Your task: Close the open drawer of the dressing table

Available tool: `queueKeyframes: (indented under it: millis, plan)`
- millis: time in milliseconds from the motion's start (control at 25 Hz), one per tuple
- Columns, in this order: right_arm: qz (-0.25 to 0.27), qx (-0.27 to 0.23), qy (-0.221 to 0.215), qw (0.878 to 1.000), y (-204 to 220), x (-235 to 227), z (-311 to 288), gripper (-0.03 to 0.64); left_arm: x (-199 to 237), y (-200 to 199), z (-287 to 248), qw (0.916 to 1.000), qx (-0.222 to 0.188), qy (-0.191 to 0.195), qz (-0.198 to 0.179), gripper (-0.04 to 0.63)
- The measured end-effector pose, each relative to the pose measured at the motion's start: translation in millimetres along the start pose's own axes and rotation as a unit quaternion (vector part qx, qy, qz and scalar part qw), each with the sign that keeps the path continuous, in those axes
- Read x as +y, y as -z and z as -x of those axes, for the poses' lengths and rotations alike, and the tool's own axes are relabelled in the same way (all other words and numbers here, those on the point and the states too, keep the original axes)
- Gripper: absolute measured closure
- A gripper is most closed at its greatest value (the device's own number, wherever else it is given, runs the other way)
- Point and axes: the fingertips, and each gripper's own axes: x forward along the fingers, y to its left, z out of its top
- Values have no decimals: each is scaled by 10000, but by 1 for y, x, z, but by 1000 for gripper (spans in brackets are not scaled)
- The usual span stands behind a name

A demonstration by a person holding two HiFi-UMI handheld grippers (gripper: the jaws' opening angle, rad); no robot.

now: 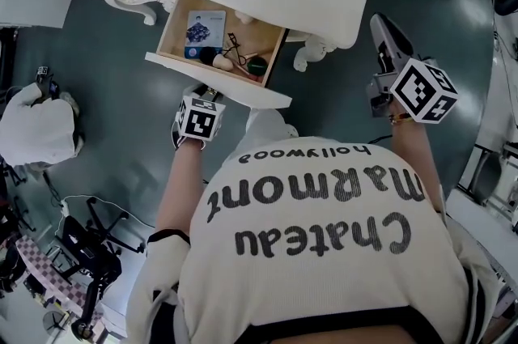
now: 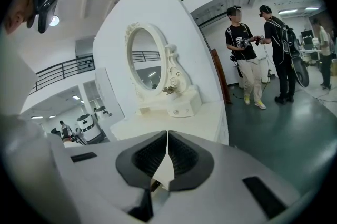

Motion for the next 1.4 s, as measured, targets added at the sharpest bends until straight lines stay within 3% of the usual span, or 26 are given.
queueKeyframes:
  millis: [240, 840, 1400]
  plan:
    - [-81, -82, 74, 9999, 2, -7, 3, 586, 5, -2, -8, 9998, 96, -145, -93, 456]
    - [-341, -225, 354, 9985, -11, -34, 15, 586, 4, -35, -17, 9997, 146, 163, -59, 457]
    - [-409, -355, 617, 9966, -13, -48, 29, 586, 10, -66, -30, 9989, -400, 225, 65, 456]
